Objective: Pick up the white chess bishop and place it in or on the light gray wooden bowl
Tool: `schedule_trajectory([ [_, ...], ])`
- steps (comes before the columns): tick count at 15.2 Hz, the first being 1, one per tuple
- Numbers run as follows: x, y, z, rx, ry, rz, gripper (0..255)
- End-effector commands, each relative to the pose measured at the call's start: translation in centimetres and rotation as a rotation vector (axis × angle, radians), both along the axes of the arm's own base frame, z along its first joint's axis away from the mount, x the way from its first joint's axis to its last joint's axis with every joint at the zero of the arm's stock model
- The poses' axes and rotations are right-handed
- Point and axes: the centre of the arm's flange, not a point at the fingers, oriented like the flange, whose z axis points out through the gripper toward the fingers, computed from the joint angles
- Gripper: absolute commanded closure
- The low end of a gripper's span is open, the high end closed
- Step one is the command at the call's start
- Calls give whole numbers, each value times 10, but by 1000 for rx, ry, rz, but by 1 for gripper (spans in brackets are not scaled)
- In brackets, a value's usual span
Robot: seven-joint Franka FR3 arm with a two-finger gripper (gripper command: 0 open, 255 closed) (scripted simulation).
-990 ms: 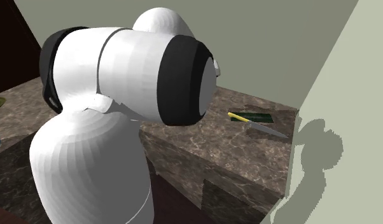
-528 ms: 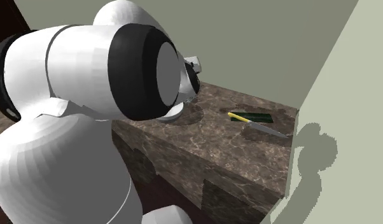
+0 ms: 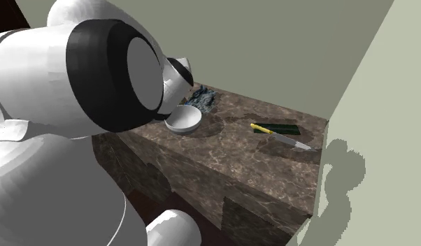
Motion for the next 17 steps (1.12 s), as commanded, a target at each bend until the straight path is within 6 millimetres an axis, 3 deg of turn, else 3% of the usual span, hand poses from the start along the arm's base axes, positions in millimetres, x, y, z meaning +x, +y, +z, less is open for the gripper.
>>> schedule_trajectory([
  [1, -5, 11, -4, 1, 0, -2, 255],
  [17, -5, 11, -89, 1, 0, -2, 255],
])
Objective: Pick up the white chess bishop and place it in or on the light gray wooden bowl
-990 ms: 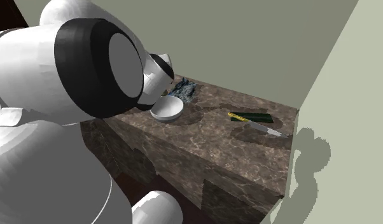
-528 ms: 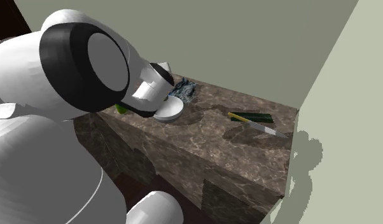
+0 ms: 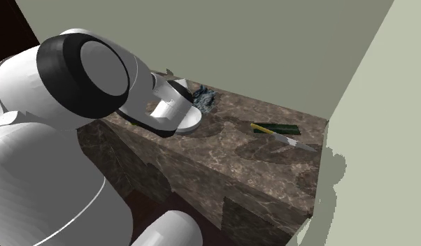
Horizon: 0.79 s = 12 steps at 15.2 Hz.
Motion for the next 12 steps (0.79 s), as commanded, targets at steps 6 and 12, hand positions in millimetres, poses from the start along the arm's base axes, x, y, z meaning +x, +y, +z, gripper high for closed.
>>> schedule_trajectory([
  [6, -1, 0, -8, 1, 0, 0, 255],
  [12, -1, 0, -8, 1, 0, 0, 0],
])
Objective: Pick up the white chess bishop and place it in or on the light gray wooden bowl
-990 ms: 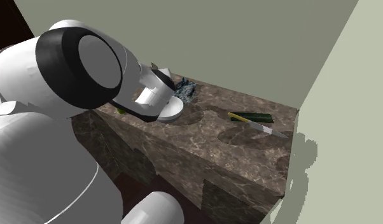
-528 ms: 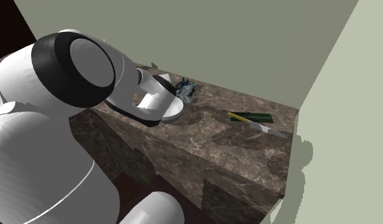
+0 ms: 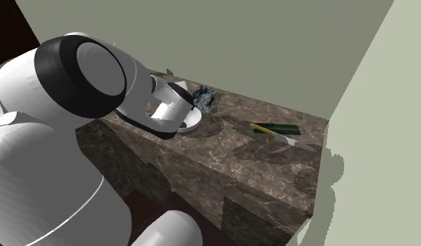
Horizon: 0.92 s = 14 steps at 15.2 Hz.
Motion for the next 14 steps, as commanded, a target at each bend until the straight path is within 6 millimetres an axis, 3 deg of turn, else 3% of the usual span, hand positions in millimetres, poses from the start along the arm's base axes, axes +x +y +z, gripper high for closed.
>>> schedule_trajectory([
  [1, 0, 0, 0, 0, 0, 0, 0],
  [2, 0, 0, 0, 0, 0, 0, 0],
  [6, -34, -14, 34, 0, 0, 0, 0],
  [14, -34, -14, 34, 0, 0, 0, 0],
])
